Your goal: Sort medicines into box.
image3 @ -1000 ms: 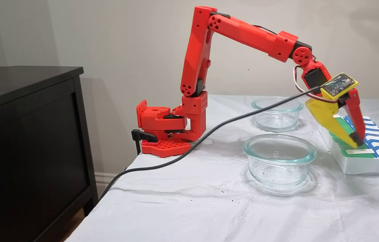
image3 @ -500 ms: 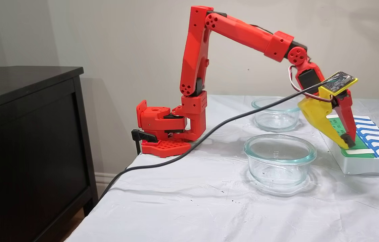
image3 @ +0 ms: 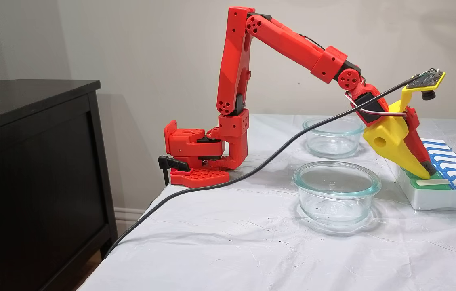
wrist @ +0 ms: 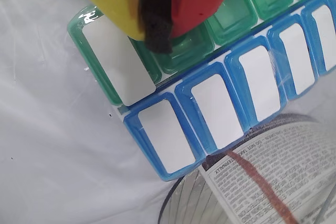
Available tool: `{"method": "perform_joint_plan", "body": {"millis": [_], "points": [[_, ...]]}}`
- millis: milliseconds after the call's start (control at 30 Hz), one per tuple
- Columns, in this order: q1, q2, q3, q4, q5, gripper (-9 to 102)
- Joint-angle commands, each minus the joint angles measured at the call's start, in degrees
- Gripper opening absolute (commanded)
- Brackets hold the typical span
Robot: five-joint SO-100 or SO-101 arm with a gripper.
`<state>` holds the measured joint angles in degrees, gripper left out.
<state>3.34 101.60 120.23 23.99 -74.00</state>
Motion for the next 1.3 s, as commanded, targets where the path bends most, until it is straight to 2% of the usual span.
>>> {"method": "perform_joint_plan", "body": {"millis": [0,133,367,867,1000,1100,1267], "points": [[-2.64,2.9,3.34,1.58,-7.73,0],[-3.34,2.9,6.24,0.7,-13.45,0],[-2.9,-2.11,5.54,1.49,-16.52,0],[-2.2,-5.27,5.8,9.4,-24.26,0],[-2.29,-1.67,5.98,9.05,-18.46,0],[-2.55,5.98,6.59,9.32,-9.67,0],[-2.29,20.57,8.0,7.65,13.62,0]]}}
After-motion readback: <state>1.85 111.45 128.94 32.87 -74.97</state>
